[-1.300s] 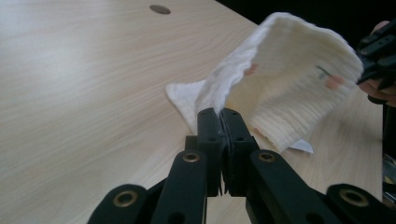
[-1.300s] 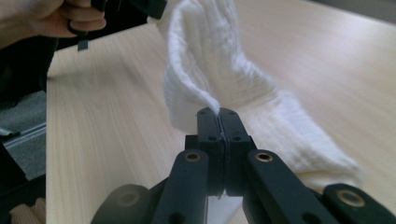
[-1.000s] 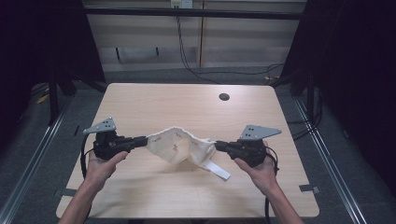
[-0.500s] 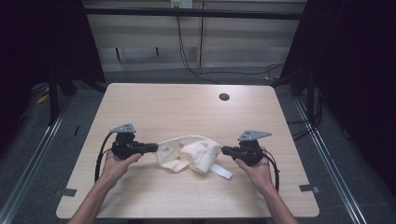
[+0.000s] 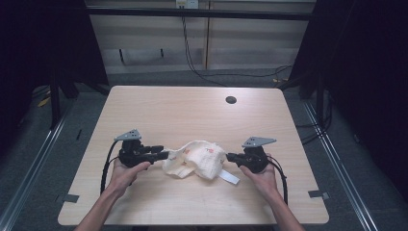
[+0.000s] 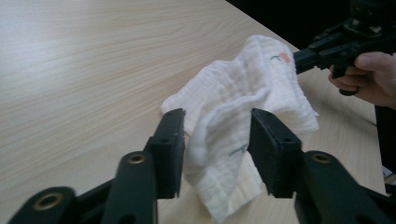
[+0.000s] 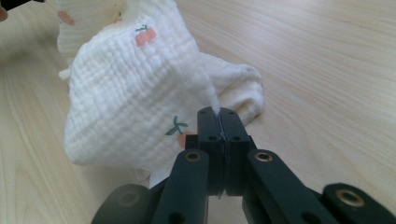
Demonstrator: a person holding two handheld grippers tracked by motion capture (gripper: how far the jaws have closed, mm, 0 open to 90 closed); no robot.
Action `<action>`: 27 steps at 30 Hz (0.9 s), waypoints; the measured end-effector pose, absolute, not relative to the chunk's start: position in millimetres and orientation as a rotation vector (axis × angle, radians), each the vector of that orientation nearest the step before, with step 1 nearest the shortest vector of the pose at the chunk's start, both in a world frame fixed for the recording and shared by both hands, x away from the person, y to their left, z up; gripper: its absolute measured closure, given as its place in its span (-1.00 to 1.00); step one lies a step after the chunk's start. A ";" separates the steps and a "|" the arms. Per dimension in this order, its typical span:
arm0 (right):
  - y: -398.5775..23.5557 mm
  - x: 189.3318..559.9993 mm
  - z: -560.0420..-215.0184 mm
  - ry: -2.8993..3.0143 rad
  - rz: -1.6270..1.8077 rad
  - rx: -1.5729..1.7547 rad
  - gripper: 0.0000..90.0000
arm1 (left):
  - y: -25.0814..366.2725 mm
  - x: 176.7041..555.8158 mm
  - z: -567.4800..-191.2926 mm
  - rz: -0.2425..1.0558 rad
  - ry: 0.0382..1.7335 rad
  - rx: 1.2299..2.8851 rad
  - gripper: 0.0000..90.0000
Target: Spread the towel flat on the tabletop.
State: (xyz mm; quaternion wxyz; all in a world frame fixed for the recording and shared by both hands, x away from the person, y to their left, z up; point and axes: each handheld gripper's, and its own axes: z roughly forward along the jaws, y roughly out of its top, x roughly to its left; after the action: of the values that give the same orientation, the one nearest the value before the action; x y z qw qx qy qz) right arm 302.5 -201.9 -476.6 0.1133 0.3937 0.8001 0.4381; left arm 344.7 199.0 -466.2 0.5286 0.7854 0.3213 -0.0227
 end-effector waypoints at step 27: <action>-223.9 295.1 -445.7 2.261 1.408 1.166 0.98 | 200.0 340.1 -435.1 0.034 0.683 1.868 0.95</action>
State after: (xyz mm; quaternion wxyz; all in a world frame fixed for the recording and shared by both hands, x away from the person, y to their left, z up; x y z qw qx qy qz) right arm 295.1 -223.9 -445.7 0.1166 0.3983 0.7723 0.4809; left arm 340.1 200.0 -435.1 0.5447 0.7876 0.2877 0.0145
